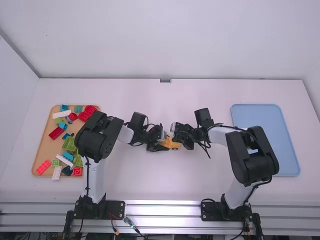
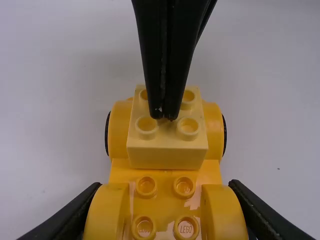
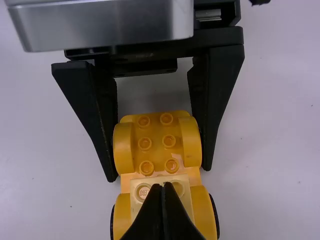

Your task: Assemble lego blocks to make yellow taxi

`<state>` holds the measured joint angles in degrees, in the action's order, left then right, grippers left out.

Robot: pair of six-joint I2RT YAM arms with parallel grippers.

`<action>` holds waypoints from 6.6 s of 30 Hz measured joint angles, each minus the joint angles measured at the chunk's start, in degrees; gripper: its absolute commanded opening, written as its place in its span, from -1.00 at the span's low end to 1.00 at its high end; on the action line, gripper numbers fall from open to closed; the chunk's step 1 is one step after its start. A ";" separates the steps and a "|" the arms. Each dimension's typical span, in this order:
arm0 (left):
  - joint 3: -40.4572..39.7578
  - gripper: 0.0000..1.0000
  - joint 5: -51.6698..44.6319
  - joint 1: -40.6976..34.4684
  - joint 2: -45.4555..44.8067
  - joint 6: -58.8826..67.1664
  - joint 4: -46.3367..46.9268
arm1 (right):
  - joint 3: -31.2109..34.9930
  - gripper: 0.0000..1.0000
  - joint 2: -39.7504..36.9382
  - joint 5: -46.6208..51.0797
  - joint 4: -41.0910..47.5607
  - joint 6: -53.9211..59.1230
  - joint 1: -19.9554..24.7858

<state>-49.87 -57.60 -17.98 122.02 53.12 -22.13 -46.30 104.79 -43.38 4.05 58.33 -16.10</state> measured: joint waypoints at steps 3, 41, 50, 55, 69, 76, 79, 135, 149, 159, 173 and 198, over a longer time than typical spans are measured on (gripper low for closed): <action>0.00 -0.50 0.00 -0.17 0.02 0.02 -0.02 | 0.20 -1.00 -0.15 0.31 0.02 -1.11 0.02; 0.00 0.99 -0.11 0.13 0.02 -0.24 -0.02 | -1.60 0.97 -3.87 -13.53 1.70 8.07 11.39; -0.04 0.99 2.10 0.42 -2.51 -2.36 5.27 | -1.57 0.98 -3.87 -13.75 -0.79 7.61 11.39; 0.09 0.99 7.54 1.62 -8.72 -3.06 15.54 | -1.57 0.98 -3.87 -13.25 -1.33 7.76 11.37; 0.22 0.98 41.35 6.80 -42.60 -20.06 42.82 | -1.57 0.98 -3.87 -5.44 -13.53 -4.46 8.15; 0.22 0.98 70.79 6.78 -52.63 -44.15 45.57 | -1.60 0.98 -3.87 -2.99 -18.36 -10.36 8.39; 0.22 0.99 83.89 6.82 -53.59 -57.24 48.19 | -1.57 0.98 -3.87 -2.75 -21.92 -14.51 9.33; -23.89 0.35 58.01 41.44 -14.93 18.86 70.86 | -2.38 0.98 -3.87 -7.82 -41.11 -45.86 16.83; -15.96 0.18 58.27 42.14 -14.93 23.43 62.05 | -2.38 0.97 -3.89 -8.74 -41.16 -49.05 18.14; -15.28 0.14 57.59 42.14 -14.56 23.45 59.19 | -2.38 0.98 -3.89 -8.76 -41.09 -49.24 18.14; -15.21 -0.70 57.61 42.14 -12.24 22.93 57.88 | -2.38 0.97 -3.89 -8.76 -40.92 -49.29 18.14; -33.79 -0.96 56.68 33.48 -12.24 -23.58 73.77 | -2.38 0.97 -4.50 -4.63 -41.13 -42.97 14.08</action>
<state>-83.66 -0.93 15.51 109.78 29.54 51.64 -48.69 100.29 -48.01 -37.08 15.35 -2.02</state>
